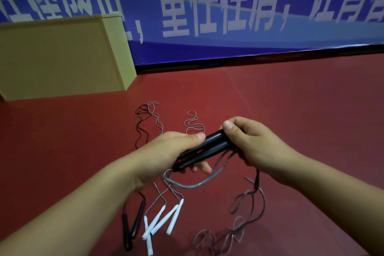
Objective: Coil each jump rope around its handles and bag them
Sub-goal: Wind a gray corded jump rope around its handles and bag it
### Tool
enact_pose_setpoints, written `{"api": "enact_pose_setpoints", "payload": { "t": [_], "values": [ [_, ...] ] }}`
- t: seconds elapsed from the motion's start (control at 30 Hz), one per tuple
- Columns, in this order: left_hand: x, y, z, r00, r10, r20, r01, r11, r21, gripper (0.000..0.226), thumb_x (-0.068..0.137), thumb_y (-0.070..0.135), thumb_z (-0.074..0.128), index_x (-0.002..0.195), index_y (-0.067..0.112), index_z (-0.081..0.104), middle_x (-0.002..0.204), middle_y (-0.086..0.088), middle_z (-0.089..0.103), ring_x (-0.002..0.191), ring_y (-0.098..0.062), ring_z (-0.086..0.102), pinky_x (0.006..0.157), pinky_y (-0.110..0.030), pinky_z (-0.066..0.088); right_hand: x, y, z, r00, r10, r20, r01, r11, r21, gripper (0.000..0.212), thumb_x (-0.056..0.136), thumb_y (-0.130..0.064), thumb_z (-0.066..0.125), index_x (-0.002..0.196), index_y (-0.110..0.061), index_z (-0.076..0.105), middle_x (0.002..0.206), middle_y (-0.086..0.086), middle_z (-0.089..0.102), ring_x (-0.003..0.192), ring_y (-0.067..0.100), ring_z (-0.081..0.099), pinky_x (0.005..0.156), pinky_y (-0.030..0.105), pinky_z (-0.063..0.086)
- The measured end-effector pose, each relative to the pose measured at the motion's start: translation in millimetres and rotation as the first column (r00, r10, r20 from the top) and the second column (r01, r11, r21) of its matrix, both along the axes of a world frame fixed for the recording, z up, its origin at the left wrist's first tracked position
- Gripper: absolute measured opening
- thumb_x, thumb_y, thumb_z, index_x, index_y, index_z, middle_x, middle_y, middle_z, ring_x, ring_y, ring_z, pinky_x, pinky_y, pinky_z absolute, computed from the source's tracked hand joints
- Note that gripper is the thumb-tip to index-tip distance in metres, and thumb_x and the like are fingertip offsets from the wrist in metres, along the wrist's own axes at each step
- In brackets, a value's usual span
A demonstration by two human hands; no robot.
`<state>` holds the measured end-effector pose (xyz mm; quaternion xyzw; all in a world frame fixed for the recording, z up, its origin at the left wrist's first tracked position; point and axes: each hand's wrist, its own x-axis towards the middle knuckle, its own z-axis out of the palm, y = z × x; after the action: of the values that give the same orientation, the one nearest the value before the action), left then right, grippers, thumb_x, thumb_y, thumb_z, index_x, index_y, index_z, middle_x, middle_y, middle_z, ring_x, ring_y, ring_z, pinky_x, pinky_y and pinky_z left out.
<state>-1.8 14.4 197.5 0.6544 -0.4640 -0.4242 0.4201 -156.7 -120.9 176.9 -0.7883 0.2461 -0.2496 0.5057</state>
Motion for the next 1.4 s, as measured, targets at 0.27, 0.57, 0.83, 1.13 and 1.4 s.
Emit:
{"api": "enact_pose_setpoints", "payload": {
  "t": [0.27,0.57,0.83,1.13,1.4],
  "values": [
    [-13,-1,17,0.991,0.002,-0.131,0.004,0.999,0.045,0.029,0.090,0.026,0.064,0.113,0.009,0.066,0.086,-0.007,0.075,0.066,-0.014,0.062,0.062,-0.025,0.049,-9,-10,18,0.999,0.006,0.039,-0.010,0.993,0.121,0.034,0.094,-0.050,0.050,0.080,-0.021,0.061,0.058,-0.004,0.039,0.049,0.013,0.033,0.045,0.028,0.028],
    [-7,17,-29,0.960,0.046,0.278,-0.040,0.999,-0.026,0.041,0.086,0.051,0.060,0.065,0.017,0.049,0.054,0.006,0.040,0.051,-0.012,0.034,0.049,-0.025,0.027,-6,1,-6,0.982,0.117,-0.148,-0.114,0.993,0.027,0.024,0.093,-0.045,0.055,0.092,-0.022,0.058,0.054,-0.011,0.047,0.042,0.003,0.037,0.043,0.020,0.030],
    [4,20,-32,0.805,0.108,0.584,-0.073,0.994,-0.083,0.021,0.090,0.043,0.063,0.072,0.035,0.061,0.059,0.010,0.061,0.050,-0.003,0.049,0.051,-0.021,0.037,-20,-13,-13,0.916,0.286,-0.281,-0.255,0.957,0.140,0.047,0.077,-0.060,0.058,0.106,-0.024,0.067,0.072,-0.005,0.049,0.055,0.008,0.040,0.051,0.023,0.035],
    [12,18,-36,0.897,0.008,0.441,-0.046,0.996,0.075,0.005,0.097,0.030,0.058,0.094,0.027,0.062,0.068,0.003,0.068,0.054,-0.021,0.071,0.053,-0.043,0.058,-22,-40,-14,0.878,0.006,-0.478,-0.213,0.900,-0.380,0.024,0.077,-0.046,0.077,0.081,-0.023,0.070,0.058,-0.008,0.055,0.050,0.001,0.045,0.051,0.014,0.038],
    [30,20,-37,0.939,0.079,0.336,-0.115,0.989,0.089,0.006,0.099,0.028,0.056,0.102,0.028,0.061,0.066,-0.005,0.069,0.045,-0.017,0.061,0.039,-0.023,0.044,-25,-53,-14,0.853,-0.018,-0.521,-0.135,0.957,-0.255,0.056,0.087,-0.060,0.055,0.065,-0.009,0.047,0.058,-0.001,0.038,0.052,0.012,0.032,0.052,0.027,0.028]
  ]
}}
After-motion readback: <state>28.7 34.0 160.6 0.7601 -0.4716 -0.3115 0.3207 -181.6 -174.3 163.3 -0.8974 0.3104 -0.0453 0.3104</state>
